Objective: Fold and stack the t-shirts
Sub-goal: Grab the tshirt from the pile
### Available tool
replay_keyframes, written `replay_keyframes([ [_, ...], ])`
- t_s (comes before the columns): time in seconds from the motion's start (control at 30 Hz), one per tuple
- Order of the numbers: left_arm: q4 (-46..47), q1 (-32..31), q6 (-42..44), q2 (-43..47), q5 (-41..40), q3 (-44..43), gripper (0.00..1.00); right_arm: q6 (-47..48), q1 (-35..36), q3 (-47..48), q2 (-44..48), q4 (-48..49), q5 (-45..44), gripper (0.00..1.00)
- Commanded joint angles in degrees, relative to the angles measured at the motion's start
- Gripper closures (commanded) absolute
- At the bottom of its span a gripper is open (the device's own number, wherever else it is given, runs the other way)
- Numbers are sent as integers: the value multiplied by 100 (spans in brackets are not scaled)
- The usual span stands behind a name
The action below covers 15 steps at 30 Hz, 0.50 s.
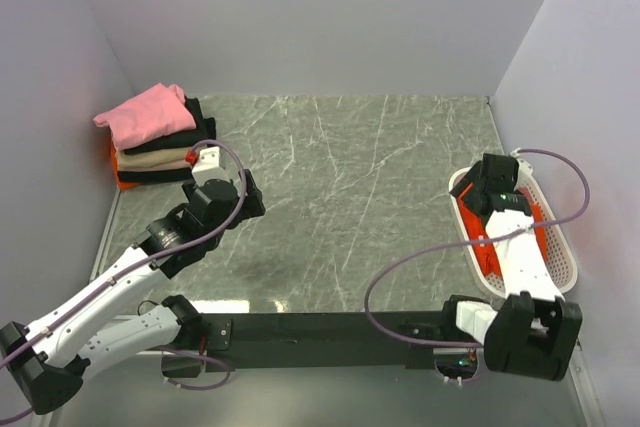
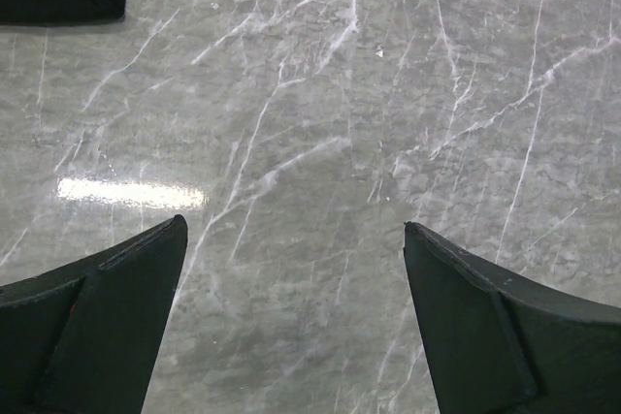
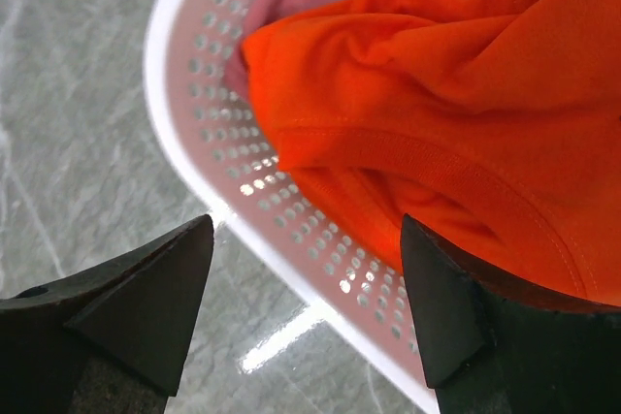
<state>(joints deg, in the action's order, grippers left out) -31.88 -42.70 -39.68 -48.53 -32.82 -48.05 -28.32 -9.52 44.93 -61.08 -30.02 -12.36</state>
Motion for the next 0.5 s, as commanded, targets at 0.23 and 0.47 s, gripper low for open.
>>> replay_keyframes([
  [0.23, 261, 51, 136, 160, -76, 50, 1, -192, -340, 350, -1063, 681, -328, 17],
  [0.47, 226, 42, 127, 230, -120, 59, 1, -227, -507, 438, -1529, 875, -495, 31],
])
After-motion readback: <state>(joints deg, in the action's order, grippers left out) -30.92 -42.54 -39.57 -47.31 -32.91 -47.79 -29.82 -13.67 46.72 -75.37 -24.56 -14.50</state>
